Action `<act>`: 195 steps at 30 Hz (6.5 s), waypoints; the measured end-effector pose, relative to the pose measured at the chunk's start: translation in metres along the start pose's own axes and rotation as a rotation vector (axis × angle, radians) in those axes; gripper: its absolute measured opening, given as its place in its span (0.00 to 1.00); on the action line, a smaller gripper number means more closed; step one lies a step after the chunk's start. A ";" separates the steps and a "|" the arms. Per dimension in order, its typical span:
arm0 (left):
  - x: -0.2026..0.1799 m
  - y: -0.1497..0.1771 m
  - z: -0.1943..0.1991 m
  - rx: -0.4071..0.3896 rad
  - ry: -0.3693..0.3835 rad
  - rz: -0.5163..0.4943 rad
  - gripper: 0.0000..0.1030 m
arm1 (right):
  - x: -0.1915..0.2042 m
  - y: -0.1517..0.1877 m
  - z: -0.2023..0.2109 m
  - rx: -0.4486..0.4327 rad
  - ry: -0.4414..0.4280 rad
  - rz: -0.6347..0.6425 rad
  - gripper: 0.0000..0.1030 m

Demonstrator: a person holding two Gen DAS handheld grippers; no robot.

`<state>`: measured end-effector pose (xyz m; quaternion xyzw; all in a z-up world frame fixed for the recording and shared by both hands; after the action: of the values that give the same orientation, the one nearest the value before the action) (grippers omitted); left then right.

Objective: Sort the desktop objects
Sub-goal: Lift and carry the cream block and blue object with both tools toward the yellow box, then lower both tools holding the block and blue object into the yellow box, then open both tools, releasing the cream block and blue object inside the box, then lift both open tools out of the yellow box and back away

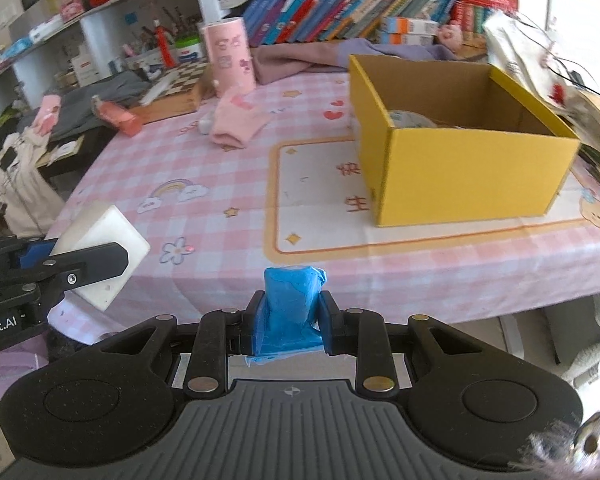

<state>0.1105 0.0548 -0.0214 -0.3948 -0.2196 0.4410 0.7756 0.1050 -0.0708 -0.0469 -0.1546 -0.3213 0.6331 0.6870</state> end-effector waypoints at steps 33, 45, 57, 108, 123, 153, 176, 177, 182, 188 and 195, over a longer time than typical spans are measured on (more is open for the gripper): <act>-0.080 -0.038 -0.064 0.043 0.124 -0.137 0.23 | -0.102 -0.020 0.008 -0.022 0.082 -0.148 0.24; -0.121 -0.054 -0.094 0.073 0.163 -0.190 0.23 | -0.144 -0.032 0.001 0.010 0.077 -0.165 0.24; -0.157 -0.085 -0.125 0.056 0.197 -0.189 0.23 | -0.189 -0.058 0.001 -0.016 0.077 -0.170 0.24; -0.110 -0.142 -0.246 0.093 -0.169 -0.123 0.28 | -0.201 -0.185 -0.128 0.053 -0.124 0.164 0.24; -0.107 -0.154 -0.205 -0.008 -0.238 -0.105 0.57 | -0.197 -0.189 -0.099 -0.009 -0.152 0.125 0.36; -0.076 -0.118 -0.114 -0.083 -0.253 -0.023 0.76 | -0.185 -0.155 -0.023 -0.194 -0.029 0.069 0.56; -0.055 -0.042 -0.059 0.011 -0.134 -0.094 0.77 | -0.130 -0.048 0.001 -0.099 0.071 -0.055 0.56; -0.054 -0.040 -0.057 0.015 -0.134 -0.105 0.77 | -0.126 -0.044 0.001 -0.095 0.070 -0.051 0.56; -0.045 -0.030 -0.046 0.022 -0.133 -0.112 0.77 | -0.107 -0.031 0.002 -0.090 0.065 -0.054 0.56; -0.033 -0.018 -0.032 0.035 -0.141 -0.130 0.78 | -0.080 -0.021 0.002 -0.094 0.041 -0.033 0.57; -0.015 -0.001 -0.015 0.049 -0.167 -0.113 0.82 | -0.044 -0.011 -0.005 -0.069 -0.003 0.023 0.57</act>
<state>0.1135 0.0353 -0.0292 -0.3245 -0.2945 0.4331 0.7876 0.1169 -0.1138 -0.0550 -0.1809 -0.3421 0.6300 0.6733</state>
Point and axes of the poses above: each gripper's, at about its wrist camera, not at the fingertips, and z roughly against the way its jaws point, x to its left, y to its underside, the point moved 8 cm from there along -z, roughly the way its jaws point, and after that the axes turned 11 degrees about -z, right-handed, at the moved point
